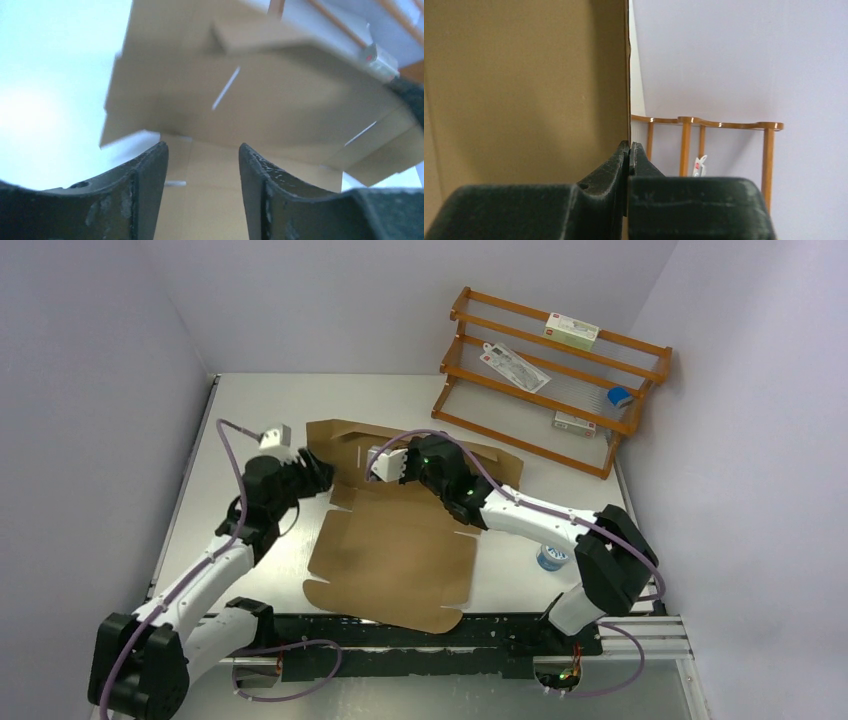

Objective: Fold the paper box

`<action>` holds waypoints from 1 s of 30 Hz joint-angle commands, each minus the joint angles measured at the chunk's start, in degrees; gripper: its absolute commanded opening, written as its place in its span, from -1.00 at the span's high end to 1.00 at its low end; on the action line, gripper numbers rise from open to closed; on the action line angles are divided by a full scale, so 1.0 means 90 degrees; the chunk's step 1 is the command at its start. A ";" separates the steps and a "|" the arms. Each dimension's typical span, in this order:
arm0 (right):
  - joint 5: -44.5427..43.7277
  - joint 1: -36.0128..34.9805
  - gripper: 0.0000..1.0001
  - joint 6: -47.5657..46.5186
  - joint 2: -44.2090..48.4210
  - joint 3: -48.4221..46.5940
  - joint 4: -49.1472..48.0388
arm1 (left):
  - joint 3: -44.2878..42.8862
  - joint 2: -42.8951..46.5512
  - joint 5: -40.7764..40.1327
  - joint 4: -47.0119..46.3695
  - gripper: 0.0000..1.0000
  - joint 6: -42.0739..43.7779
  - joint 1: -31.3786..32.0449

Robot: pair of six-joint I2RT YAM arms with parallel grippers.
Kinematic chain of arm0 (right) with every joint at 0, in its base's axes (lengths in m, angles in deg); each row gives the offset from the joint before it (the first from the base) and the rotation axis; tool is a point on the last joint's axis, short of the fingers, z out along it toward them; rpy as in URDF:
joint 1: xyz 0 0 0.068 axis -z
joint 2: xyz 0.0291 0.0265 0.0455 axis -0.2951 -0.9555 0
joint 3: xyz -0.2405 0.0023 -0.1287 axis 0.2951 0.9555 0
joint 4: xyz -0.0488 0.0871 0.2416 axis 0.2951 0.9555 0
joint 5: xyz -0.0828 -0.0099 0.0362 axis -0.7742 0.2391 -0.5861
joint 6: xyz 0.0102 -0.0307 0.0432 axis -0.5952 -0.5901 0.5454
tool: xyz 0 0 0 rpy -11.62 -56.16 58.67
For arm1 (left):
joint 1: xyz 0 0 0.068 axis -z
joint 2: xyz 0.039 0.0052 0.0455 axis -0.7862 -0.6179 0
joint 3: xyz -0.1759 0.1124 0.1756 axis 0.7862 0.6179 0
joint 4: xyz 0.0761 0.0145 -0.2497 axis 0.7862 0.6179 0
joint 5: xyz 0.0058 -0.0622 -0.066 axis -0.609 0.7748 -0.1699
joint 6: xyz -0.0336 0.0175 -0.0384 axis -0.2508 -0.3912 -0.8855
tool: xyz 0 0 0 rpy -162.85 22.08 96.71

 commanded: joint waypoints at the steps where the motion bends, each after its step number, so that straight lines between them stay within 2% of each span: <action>1: -0.0212 -0.0089 1.00 -0.0473 0.0341 0.0101 -0.0236 | -0.1244 0.0103 -0.0600 0.0929 -0.21 0.1150 -0.0303; 6: -0.0222 -0.0213 1.00 -0.0633 0.0419 0.0167 -0.0213 | -0.2325 -0.0812 0.0699 0.1104 -0.21 0.2037 -0.1081; 13: -0.0223 -0.0311 1.00 -0.0696 0.0357 0.0163 -0.0195 | -0.2862 -0.1706 0.2241 0.0735 -0.18 0.2717 -0.1526; 16: -0.0248 -0.0322 1.00 -0.0686 0.0351 0.0153 -0.0106 | -0.2797 -0.1840 0.2772 0.0630 -0.19 0.2995 -0.1602; 20: -0.0272 -0.0332 1.00 -0.0685 0.0351 0.0221 -0.0122 | -0.2720 -0.1844 0.3012 0.0540 -0.16 0.3161 -0.1691; 30: -0.0247 -0.0332 1.00 -0.0641 0.0350 0.0275 -0.0183 | -0.2741 -0.2147 0.2976 0.0734 0.19 0.3288 -0.1708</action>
